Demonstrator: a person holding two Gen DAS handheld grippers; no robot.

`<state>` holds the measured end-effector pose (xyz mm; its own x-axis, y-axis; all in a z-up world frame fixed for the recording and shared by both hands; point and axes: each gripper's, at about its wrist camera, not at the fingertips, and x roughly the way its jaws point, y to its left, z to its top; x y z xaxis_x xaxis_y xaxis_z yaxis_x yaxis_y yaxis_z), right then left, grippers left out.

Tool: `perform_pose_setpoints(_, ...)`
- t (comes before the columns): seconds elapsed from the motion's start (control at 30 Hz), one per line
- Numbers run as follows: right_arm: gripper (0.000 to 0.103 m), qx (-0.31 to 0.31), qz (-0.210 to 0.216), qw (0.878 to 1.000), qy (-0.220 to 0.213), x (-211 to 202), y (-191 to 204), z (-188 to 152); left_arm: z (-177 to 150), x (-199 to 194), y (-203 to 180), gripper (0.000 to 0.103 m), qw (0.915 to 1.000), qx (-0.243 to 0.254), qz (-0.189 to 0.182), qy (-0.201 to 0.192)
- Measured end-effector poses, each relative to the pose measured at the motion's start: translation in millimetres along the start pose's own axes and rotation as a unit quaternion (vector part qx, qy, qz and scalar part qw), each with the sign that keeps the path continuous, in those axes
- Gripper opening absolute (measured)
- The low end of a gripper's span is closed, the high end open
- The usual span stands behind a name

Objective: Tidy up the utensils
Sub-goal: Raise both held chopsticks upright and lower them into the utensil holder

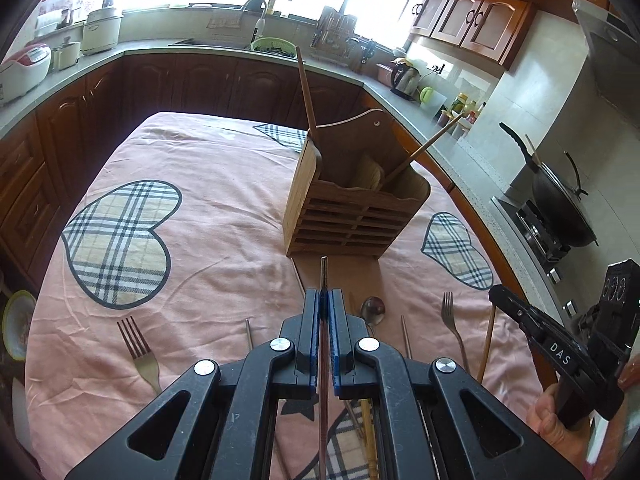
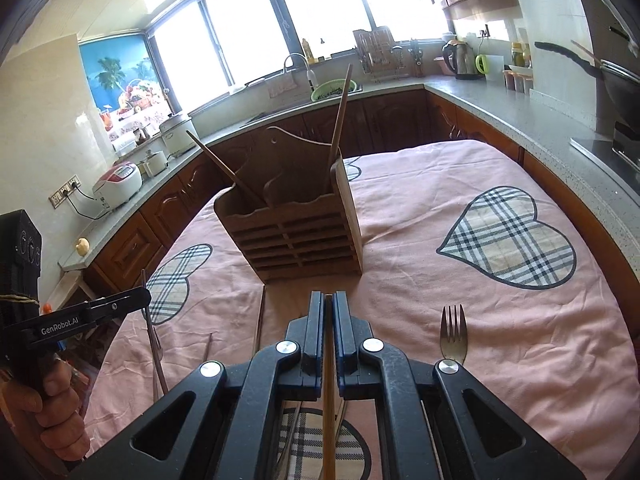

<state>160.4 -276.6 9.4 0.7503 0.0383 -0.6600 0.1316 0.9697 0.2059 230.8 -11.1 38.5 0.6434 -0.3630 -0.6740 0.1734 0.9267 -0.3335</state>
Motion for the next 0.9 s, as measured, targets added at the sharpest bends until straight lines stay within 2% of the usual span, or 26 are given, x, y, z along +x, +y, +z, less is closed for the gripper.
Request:
perform_pose_setpoints(0.37, 0.004, -0.011, 0.008, 0.999, -0.048, -45, 14, 7, -13, -46, -3, 0.003, 0.9996, 0.008, -0.011, -0.026)
perform_pose_setpoints(0.9, 0.004, -0.018, 0.012, 0.995, -0.092, -80, 24, 13, -22, -89, -3, 0.003, 0.9976, 0.017, -0.011, -0.067)
